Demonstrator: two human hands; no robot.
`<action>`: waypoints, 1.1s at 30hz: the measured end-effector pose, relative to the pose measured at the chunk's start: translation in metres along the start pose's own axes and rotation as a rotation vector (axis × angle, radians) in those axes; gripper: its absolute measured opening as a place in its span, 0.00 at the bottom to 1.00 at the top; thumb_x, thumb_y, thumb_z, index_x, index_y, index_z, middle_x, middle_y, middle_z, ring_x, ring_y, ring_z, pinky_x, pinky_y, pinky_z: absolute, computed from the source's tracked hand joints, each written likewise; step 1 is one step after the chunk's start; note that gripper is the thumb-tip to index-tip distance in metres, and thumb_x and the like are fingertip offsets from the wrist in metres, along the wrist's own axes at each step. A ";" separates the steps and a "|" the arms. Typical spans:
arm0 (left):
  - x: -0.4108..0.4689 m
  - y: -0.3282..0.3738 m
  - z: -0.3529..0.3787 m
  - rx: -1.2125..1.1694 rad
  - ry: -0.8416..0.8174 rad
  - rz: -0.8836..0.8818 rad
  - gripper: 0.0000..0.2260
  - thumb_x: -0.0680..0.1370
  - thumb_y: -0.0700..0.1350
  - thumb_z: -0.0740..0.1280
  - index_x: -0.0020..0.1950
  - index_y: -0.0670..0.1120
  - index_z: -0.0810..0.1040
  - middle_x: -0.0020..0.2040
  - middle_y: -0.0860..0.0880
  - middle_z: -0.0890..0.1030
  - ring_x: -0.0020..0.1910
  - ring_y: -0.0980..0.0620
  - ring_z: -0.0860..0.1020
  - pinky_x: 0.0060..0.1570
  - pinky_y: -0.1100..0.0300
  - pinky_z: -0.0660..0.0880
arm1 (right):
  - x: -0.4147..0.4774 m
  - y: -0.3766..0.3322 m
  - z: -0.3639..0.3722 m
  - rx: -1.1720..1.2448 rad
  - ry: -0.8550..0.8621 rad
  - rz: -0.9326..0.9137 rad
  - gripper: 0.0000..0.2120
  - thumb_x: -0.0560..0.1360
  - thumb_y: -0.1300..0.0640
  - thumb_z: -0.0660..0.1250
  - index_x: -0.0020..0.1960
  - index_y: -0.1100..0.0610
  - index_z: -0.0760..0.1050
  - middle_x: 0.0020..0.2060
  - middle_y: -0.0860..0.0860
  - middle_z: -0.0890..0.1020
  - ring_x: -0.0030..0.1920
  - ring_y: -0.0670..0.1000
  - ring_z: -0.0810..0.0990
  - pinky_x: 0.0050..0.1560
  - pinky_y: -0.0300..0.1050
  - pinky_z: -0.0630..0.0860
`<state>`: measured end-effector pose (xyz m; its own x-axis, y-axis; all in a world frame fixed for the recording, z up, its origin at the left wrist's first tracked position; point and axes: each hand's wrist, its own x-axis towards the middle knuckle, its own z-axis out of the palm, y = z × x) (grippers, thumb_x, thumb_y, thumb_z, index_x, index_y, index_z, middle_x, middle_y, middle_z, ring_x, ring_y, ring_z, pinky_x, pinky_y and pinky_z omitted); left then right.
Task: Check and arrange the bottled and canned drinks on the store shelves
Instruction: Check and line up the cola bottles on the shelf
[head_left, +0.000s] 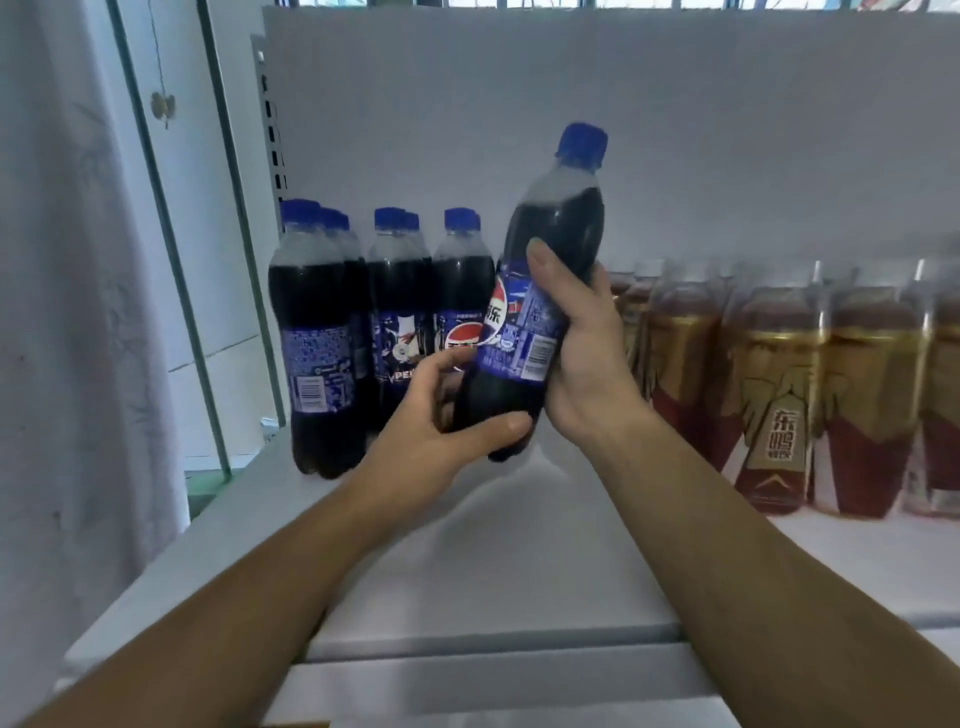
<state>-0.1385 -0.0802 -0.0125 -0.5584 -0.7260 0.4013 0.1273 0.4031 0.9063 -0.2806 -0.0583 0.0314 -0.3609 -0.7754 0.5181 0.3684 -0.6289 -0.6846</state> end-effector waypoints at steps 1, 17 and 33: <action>0.000 -0.002 0.000 0.019 0.010 -0.006 0.36 0.63 0.48 0.75 0.70 0.51 0.67 0.60 0.51 0.80 0.50 0.58 0.82 0.43 0.68 0.77 | 0.002 0.001 0.001 0.068 0.010 0.030 0.33 0.66 0.53 0.76 0.69 0.56 0.72 0.55 0.57 0.84 0.53 0.57 0.85 0.59 0.58 0.81; 0.008 -0.010 -0.015 -0.263 0.004 -0.046 0.33 0.66 0.51 0.76 0.69 0.46 0.72 0.66 0.41 0.78 0.64 0.38 0.77 0.58 0.48 0.78 | -0.004 -0.015 -0.001 0.332 0.068 0.137 0.10 0.76 0.52 0.70 0.52 0.59 0.78 0.37 0.52 0.83 0.36 0.49 0.83 0.41 0.45 0.81; 0.006 -0.005 -0.017 -0.242 0.036 -0.079 0.25 0.69 0.54 0.74 0.62 0.44 0.77 0.55 0.41 0.83 0.50 0.43 0.82 0.40 0.56 0.80 | 0.000 -0.005 -0.001 0.297 0.016 0.119 0.23 0.72 0.59 0.73 0.65 0.62 0.75 0.43 0.55 0.83 0.41 0.52 0.84 0.44 0.50 0.83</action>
<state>-0.1289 -0.0960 -0.0126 -0.5456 -0.7710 0.3286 0.2792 0.2024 0.9386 -0.2832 -0.0556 0.0343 -0.3130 -0.8449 0.4338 0.6416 -0.5249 -0.5593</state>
